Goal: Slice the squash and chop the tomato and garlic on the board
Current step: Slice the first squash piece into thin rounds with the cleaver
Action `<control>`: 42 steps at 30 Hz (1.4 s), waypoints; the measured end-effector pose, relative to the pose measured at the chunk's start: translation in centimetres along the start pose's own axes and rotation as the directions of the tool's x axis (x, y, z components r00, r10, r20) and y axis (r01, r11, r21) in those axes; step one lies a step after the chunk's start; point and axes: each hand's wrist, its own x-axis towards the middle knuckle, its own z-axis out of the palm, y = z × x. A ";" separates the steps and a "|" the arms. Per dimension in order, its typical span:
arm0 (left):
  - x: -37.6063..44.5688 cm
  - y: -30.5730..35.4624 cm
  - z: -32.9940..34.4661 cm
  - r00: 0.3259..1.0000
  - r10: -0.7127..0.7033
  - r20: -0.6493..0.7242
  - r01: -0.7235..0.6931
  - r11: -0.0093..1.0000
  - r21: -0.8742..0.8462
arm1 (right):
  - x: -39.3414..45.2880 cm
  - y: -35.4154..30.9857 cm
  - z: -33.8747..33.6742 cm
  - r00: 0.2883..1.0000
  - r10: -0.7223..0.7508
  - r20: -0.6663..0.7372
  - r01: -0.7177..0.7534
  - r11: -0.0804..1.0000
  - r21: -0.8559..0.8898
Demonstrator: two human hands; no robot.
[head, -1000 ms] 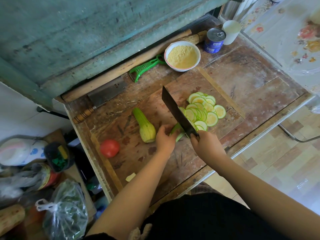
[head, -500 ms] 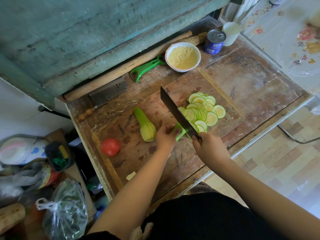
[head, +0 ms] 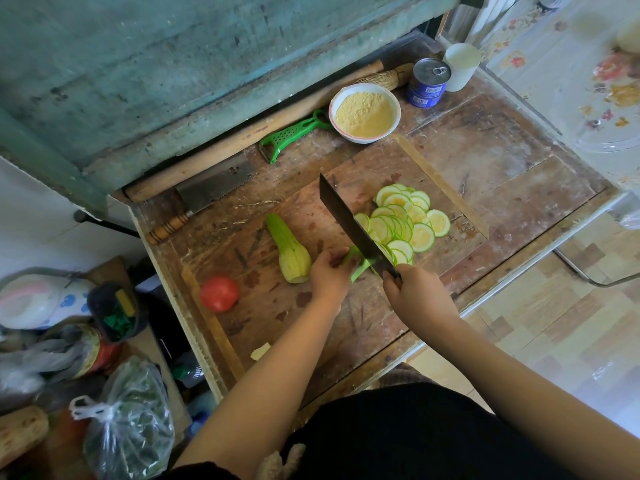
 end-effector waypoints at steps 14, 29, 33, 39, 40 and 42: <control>0.0 -0.2 0.4 0.999 0.016 -0.030 -0.016 1.000 -0.015 | 0.2 0.0 -0.4 1.000 0.008 0.013 -0.008 1.000 0.003; 0.2 -0.1 0.6 0.999 0.026 -0.039 -0.026 1.000 0.011 | 0.5 0.4 -0.4 0.999 -0.009 0.050 0.011 0.999 -0.030; 0.4 -0.3 0.5 0.998 0.023 -0.059 -0.023 1.000 -0.004 | 1.1 0.3 -0.3 0.997 -0.006 0.080 0.010 0.999 -0.042; 0.7 -0.3 0.5 0.997 0.016 -0.077 -0.016 1.000 0.012 | 2.1 0.1 0.2 0.995 -0.008 0.104 0.013 0.998 -0.053; 0.7 -0.4 0.6 0.997 0.010 -0.079 -0.009 1.000 0.010 | 2.2 0.0 0.4 0.995 -0.001 0.105 0.007 0.998 -0.058; 0.7 -0.4 0.6 0.997 0.006 -0.081 -0.006 1.000 -0.004 | 2.5 -0.2 0.7 0.995 0.018 0.096 -0.012 0.998 -0.057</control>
